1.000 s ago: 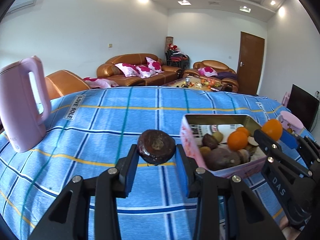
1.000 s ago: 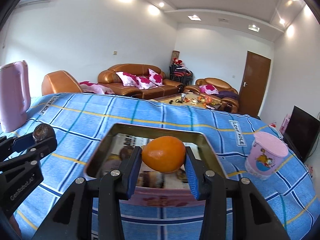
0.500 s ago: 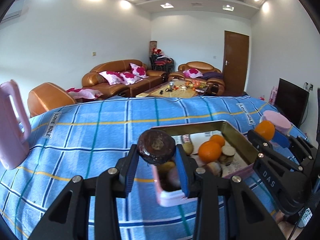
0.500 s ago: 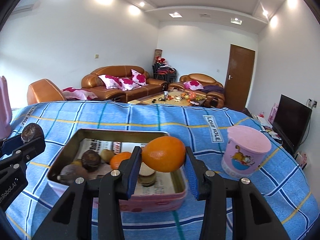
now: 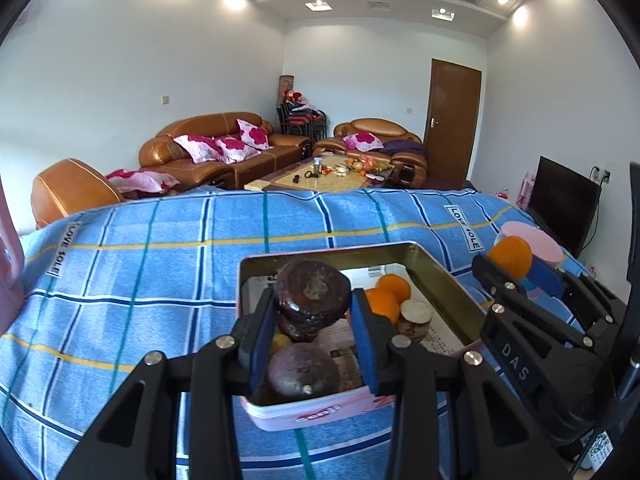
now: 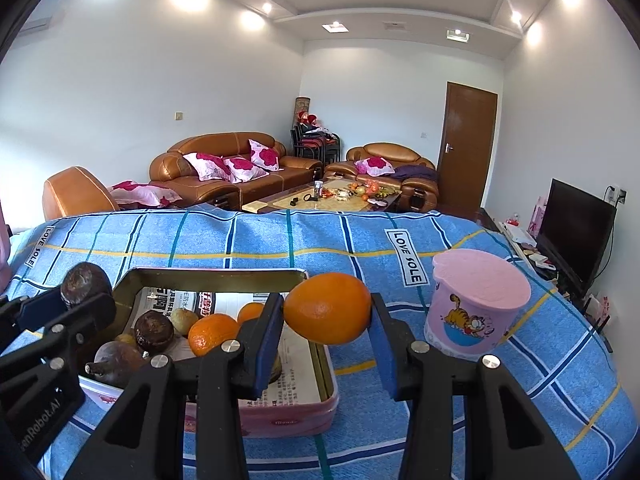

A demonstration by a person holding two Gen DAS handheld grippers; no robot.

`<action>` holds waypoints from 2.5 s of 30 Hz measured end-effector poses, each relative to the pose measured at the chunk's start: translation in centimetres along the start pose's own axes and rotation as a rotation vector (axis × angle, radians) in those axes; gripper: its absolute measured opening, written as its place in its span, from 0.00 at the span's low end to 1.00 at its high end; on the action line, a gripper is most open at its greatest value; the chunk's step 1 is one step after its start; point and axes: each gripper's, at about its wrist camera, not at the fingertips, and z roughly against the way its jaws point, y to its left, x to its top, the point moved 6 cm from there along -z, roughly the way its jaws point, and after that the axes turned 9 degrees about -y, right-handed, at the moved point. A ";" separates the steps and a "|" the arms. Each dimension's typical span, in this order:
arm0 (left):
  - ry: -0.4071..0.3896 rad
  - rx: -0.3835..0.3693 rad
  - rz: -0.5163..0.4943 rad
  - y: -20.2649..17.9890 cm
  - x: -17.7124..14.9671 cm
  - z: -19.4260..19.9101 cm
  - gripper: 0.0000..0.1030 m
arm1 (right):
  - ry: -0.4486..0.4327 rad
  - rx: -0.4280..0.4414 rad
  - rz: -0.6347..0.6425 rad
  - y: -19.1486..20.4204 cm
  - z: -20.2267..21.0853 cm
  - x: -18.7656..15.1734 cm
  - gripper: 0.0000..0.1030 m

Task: Organize fruits
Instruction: 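Lower both fruits into the tin and open both grippers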

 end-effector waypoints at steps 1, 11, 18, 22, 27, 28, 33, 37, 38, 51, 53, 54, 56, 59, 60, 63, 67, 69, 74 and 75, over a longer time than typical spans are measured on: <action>0.006 -0.005 0.006 -0.1 0.0 -0.2 0.38 | -0.002 -0.004 0.003 -0.1 0.0 0.1 0.43; 0.055 -0.077 0.048 -1.7 -0.1 -1.7 0.38 | 0.014 -0.025 0.013 -0.9 -1.5 0.5 0.43; 0.072 -0.036 0.084 -0.3 0.9 -3.4 0.38 | 0.030 -0.004 -0.009 -0.5 -3.0 1.3 0.43; 0.062 0.014 0.072 0.7 1.6 -4.3 0.38 | 0.054 0.047 -0.034 0.6 -4.2 1.6 0.43; 0.102 0.055 0.072 1.8 1.5 -5.9 0.37 | 0.117 0.128 -0.093 1.5 -5.8 1.4 0.43; 0.114 0.051 0.078 1.9 1.3 -6.2 0.37 | 0.134 0.140 -0.108 1.7 -6.3 1.3 0.43; 0.158 0.042 0.064 1.6 0.4 -7.3 0.37 | 0.212 0.207 -0.136 2.6 -7.8 0.3 0.43; 0.196 0.061 0.051 1.7 -0.2 -8.0 0.37 | 0.267 0.244 -0.108 3.7 -8.7 -0.6 0.43; 0.209 0.064 0.054 1.9 -0.4 -8.2 0.37 | 0.282 0.252 -0.109 3.9 -8.9 -0.9 0.43; 0.219 0.137 -0.045 1.8 -1.0 -9.1 0.37 | 0.332 0.257 -0.029 4.8 -9.9 -2.0 0.43; 0.210 0.158 -0.073 1.6 -1.1 -9.1 0.37 | 0.319 0.236 0.003 5.1 -10.1 -1.8 0.43; 0.211 0.165 -0.082 1.5 -1.1 -9.1 0.37 | 0.311 0.229 0.018 5.3 -10.0 -1.8 0.44; 0.209 0.162 -0.072 1.6 -1.0 -9.1 0.38 | 0.308 0.239 0.017 5.3 -10.0 -2.0 0.44; 0.218 0.162 -0.094 1.4 -1.1 -9.0 0.39 | 0.326 0.263 -0.015 5.1 -10.1 -2.4 0.44; 0.222 0.160 -0.098 1.3 -1.1 -8.9 0.39 | 0.329 0.276 -0.027 4.9 -10.0 -2.4 0.45; 0.231 0.144 -0.087 1.2 -1.1 -8.6 0.40 | 0.329 0.296 -0.053 4.5 -9.4 -2.5 0.45; 0.254 0.111 -0.068 0.9 -1.3 -8.0 0.45 | 0.310 0.302 -0.062 3.9 -8.3 -2.5 0.45; 0.261 0.092 -0.060 0.9 -1.4 -7.6 0.48 | 0.299 0.297 -0.073 3.5 -7.8 -2.5 0.45; 0.232 0.108 -0.082 0.7 -1.4 -6.1 0.60 | 0.286 0.322 -0.107 2.8 -6.7 -2.6 0.45; 0.225 0.104 -0.080 0.8 -1.4 -5.9 0.60 | 0.282 0.326 -0.117 2.6 -6.6 -2.6 0.45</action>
